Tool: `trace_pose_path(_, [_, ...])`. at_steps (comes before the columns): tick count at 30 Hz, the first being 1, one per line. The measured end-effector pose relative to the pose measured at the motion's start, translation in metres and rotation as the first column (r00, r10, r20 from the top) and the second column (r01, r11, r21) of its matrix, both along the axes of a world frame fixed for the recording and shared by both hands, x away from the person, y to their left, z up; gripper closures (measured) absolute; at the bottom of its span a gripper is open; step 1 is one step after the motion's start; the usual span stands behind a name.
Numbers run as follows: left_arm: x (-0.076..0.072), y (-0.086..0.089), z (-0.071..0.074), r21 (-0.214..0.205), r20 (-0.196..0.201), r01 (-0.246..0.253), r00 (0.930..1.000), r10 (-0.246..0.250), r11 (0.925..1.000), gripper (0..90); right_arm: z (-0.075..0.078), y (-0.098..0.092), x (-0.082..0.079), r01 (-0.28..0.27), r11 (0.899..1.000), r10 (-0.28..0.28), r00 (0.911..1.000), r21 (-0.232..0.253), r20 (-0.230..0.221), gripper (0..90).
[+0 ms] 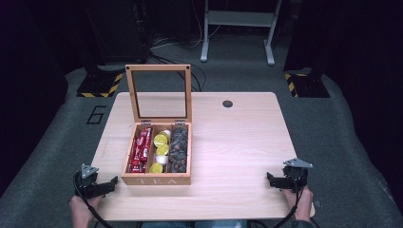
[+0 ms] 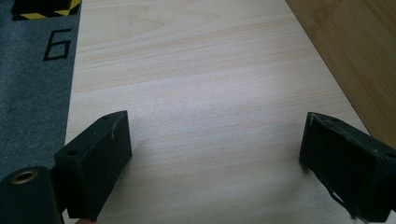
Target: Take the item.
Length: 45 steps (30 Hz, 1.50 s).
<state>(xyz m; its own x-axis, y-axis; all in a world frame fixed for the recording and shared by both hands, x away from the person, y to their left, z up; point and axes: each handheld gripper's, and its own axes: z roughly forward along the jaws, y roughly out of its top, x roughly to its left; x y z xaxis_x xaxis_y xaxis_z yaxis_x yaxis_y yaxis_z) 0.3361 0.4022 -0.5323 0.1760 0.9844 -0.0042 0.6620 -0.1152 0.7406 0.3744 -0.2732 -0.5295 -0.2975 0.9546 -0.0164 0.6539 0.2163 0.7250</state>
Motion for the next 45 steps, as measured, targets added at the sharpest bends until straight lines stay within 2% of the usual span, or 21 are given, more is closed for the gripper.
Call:
trace_pose_path(10, [0.002,0.000,0.000,0.009,-0.002,-0.001,1.0000,0.001,1.0000,8.8,0.001,0.001,0.001,0.001,1.000,-0.001,1.0000,0.002,-0.007,0.0])
trace_pose_path(12, [0.002,0.000,0.001,0.009,-0.014,-0.001,0.9999,0.001,1.0000,8.8,0.000,0.001,0.001,-0.005,1.000,0.005,1.0000,-0.007,-0.003,0.0])
trace_pose_path(15, [0.003,0.000,0.001,0.010,-0.006,-0.006,1.0000,0.006,0.9999,8.8,0.001,0.001,0.001,-0.007,1.000,0.007,0.9999,-0.005,-0.008,0.0])
trace_pose_path(21, [0.004,-0.001,0.000,0.007,-0.003,0.042,0.9991,-0.042,0.9991,8.1,0.001,0.001,0.001,-0.010,1.000,0.010,0.9999,-0.006,-0.005,0.0])
trace_pose_path(27, [0.005,-0.002,0.001,-0.004,-0.008,0.046,0.9989,-0.046,0.9989,8.1,0.000,0.001,0.002,-0.003,1.000,0.003,0.9999,0.003,-0.010,0.0])
trace_pose_path(29, [0.005,-0.001,0.002,-0.010,0.001,0.051,0.9987,-0.051,0.9986,9.4,0.000,0.001,0.002,0.002,1.000,-0.002,0.9999,0.005,-0.011,0.1])
trace_pose_path(33, [0.004,-0.001,0.011,-0.024,0.016,0.053,0.9985,-0.053,0.9983,9.9,0.000,0.000,0.003,-0.003,1.000,0.003,0.9999,0.010,-0.017,0.1])
trace_pose_path(45, [0.004,-0.007,0.049,-0.052,0.062,0.092,0.9941,-0.089,0.9944,10.1,0.000,0.000,0.002,0.003,1.000,-0.003,0.9999,0.018,-0.014,0.3])
